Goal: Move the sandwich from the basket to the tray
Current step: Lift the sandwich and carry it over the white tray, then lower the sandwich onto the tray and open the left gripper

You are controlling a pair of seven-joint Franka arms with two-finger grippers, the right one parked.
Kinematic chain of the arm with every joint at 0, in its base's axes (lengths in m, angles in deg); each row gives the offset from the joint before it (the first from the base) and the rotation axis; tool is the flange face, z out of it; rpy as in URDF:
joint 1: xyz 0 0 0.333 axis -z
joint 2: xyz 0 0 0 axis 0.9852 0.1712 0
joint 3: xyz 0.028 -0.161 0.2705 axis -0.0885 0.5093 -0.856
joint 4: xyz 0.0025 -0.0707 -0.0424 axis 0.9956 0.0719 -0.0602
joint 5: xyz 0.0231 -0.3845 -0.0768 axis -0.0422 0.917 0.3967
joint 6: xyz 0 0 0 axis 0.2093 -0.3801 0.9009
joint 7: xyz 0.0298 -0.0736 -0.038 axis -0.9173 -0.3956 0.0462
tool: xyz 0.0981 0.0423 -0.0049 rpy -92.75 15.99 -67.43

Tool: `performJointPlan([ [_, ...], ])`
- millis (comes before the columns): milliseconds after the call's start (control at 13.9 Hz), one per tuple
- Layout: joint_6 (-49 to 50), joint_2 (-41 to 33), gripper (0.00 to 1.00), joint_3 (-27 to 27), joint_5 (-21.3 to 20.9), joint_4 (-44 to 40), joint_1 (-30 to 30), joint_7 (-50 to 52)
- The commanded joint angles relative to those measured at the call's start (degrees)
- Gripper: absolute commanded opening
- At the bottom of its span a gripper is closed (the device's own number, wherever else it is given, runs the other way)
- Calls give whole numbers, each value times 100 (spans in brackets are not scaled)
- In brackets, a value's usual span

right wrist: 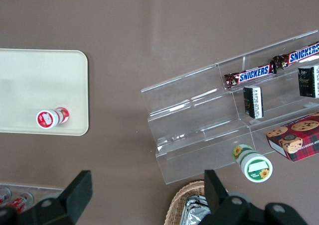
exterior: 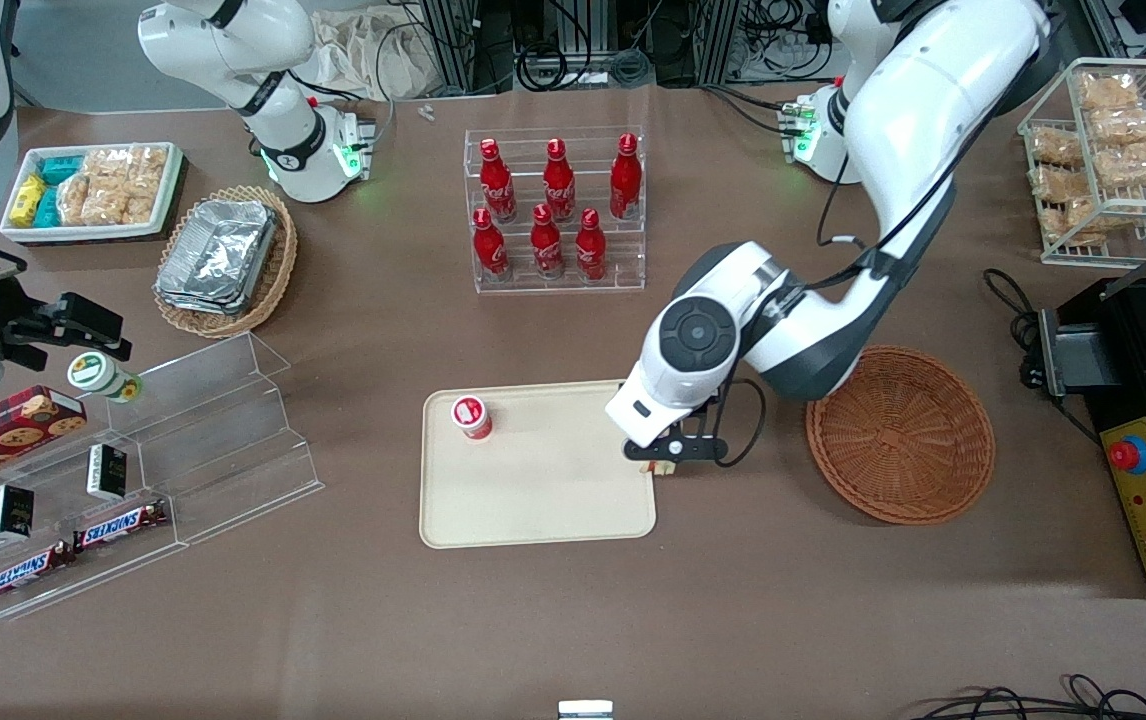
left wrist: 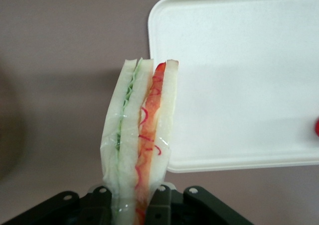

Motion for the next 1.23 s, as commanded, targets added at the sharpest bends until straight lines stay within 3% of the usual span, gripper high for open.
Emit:
performJointPlan([
  [0,-481,546,0,-108,-595,-231,356,519],
  [505,-1098,1136,0,-837,-659,-539,1024,714],
  [721,-1090,1066,85,-838,-579,-618,972,767],
  [793,-1089,1049,100,-838,-588,-644,972,793],
  [1153,-546,628,100,-820,-553,-758,788,767],
])
